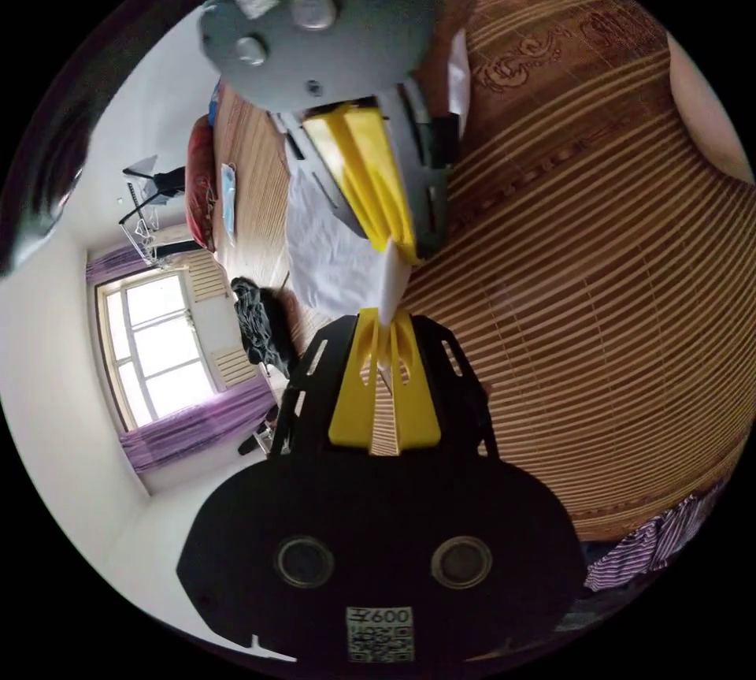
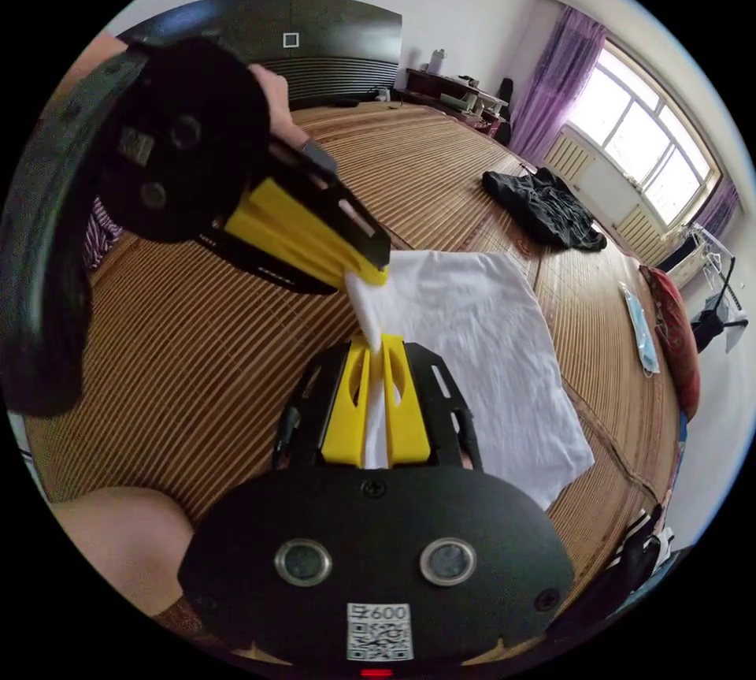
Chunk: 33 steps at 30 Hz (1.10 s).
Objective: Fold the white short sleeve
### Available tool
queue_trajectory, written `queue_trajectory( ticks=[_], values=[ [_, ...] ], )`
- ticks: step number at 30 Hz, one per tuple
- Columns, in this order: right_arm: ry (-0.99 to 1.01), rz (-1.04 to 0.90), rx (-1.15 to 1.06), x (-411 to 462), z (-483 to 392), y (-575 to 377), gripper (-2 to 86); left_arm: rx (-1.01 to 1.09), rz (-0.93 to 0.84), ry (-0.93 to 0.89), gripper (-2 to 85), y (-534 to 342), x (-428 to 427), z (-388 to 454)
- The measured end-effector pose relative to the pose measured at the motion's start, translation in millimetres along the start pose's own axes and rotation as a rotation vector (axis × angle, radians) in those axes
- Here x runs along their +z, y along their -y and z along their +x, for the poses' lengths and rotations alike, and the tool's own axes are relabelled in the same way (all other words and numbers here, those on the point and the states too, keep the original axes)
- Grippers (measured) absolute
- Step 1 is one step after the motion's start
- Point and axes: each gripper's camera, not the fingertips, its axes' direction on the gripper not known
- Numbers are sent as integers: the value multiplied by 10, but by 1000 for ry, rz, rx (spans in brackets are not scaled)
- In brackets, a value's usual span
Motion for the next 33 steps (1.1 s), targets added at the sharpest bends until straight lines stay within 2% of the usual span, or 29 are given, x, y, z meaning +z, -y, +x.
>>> queue_trajectory(
  ticks=[4, 7, 11, 18, 20, 23, 28, 30, 33],
  values=[
    [-157, -62, -42, 57, -253, -98, -8, 9, 16, 60, 19, 119, -70, -98],
    [-244, -202, -71, 164, -369, -315, -8, -88, 12, 16, 18, 166, -121, -336],
    [-293, -281, -107, 99, -432, -569, -7, -133, 16, -30, 20, 290, -310, -638],
    [-177, -263, -167, -272, -439, -317, -6, -206, 22, -152, 23, 588, -550, -950],
    [-26, -346, -173, -275, -390, -219, -6, -261, -13, -211, 24, 672, -531, -1029],
    [162, -337, -216, -460, -353, -33, -7, -332, -18, -298, 24, 714, -560, -1153],
    [246, -364, -473, -817, -378, 581, -7, -329, -19, -416, 26, 784, -549, -1380],
    [234, -385, -558, -914, -297, 936, -8, -316, 1, -410, 27, 773, -516, -1572],
    [117, -404, -629, -1116, -63, 1715, -8, -312, -32, -301, 28, 731, -421, -2145]
  ],
)
